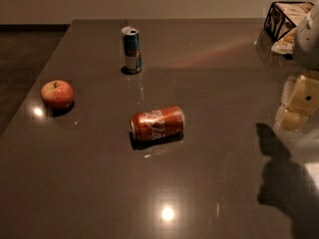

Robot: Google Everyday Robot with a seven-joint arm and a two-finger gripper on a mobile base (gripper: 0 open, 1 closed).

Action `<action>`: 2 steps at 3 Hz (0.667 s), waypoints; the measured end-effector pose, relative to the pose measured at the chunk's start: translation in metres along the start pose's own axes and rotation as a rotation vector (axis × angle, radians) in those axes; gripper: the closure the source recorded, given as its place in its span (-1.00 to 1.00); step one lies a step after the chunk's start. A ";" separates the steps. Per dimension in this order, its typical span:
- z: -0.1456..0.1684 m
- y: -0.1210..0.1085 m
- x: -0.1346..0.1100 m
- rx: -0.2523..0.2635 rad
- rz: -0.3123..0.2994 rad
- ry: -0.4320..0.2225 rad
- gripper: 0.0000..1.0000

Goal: Place coke can upright

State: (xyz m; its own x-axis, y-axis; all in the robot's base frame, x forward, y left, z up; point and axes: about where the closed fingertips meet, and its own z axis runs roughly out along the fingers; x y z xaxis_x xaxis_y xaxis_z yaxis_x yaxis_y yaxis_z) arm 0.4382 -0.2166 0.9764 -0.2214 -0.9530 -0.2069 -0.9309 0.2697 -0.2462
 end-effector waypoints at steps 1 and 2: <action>0.000 0.000 0.000 0.000 0.000 0.000 -1.00; 0.011 0.001 -0.025 -0.043 -0.074 -0.025 -1.00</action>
Offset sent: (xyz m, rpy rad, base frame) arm 0.0194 0.0697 -0.0209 0.0325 0.0965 0.2493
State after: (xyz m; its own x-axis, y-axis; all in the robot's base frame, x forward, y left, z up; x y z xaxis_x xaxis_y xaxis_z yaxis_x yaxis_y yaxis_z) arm 0.4458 -0.1913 0.9707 -0.1444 -0.9662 -0.2137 -0.9563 0.1917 -0.2206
